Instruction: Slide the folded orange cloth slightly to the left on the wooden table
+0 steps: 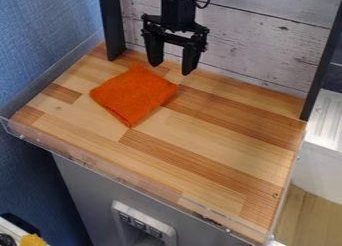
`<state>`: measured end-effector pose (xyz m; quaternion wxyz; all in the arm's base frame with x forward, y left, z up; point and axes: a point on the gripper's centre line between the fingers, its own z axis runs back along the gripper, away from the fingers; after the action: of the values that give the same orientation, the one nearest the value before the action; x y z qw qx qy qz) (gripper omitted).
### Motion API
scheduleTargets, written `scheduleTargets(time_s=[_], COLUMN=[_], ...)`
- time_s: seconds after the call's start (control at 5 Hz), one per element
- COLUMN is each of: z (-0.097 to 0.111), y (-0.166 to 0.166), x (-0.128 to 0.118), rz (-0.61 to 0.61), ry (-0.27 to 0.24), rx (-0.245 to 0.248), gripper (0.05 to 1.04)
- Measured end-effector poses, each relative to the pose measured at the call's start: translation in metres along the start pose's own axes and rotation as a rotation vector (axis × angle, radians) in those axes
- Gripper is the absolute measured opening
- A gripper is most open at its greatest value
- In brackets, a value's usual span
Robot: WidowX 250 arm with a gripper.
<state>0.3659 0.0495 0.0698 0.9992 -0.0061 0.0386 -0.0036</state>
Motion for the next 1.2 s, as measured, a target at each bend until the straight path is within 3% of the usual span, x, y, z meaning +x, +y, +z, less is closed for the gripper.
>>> scheduleTargets(time_s=[0.8, 1.2], z=[-0.023, -0.021], y=[0.029, 0.048], x=[-0.005, -0.014], rz=[-0.224, -0.330], ry=[-0.055, -0.101], rx=[0.010, 0.030], gripper=[0.998, 0.998])
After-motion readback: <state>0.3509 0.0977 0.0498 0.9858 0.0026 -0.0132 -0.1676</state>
